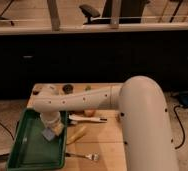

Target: Wipe tray with sponge

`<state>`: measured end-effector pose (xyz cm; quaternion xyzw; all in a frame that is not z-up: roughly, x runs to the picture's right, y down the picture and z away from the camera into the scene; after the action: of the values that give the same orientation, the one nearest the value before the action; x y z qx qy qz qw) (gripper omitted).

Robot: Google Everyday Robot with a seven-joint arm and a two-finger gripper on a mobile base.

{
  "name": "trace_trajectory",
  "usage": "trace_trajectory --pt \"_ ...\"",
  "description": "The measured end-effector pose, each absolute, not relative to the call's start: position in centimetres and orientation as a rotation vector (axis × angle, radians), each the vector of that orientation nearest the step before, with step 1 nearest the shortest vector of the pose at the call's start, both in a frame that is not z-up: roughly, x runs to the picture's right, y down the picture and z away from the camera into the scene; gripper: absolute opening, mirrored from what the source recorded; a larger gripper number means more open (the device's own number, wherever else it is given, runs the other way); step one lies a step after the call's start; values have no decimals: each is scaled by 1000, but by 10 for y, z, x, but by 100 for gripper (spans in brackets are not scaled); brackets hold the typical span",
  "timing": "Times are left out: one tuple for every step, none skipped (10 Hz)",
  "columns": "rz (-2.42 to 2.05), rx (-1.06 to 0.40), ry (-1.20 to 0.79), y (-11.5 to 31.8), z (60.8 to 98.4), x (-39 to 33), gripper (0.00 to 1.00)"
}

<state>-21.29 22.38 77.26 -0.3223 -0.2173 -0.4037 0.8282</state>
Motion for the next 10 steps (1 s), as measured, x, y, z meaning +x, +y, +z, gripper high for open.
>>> trace_trajectory --pt "-857 -687 -461 224 772 -213 0" --pt "-859 -688 -461 224 772 -213 0" --pt "-872 -690 -464 225 773 -214 0" --pt "-895 -693 -471 227 773 -219 0" --pt "-935 -692 -489 229 772 -228 0" --pt "-952 -692 -496 231 771 -231 0" --pt "-968 -694 -502 232 771 -233 0" --pt "-987 -697 -512 235 771 -235 0" --pt "-996 -703 -520 239 771 -236 0" --pt "-999 -709 -524 243 773 -236 0"
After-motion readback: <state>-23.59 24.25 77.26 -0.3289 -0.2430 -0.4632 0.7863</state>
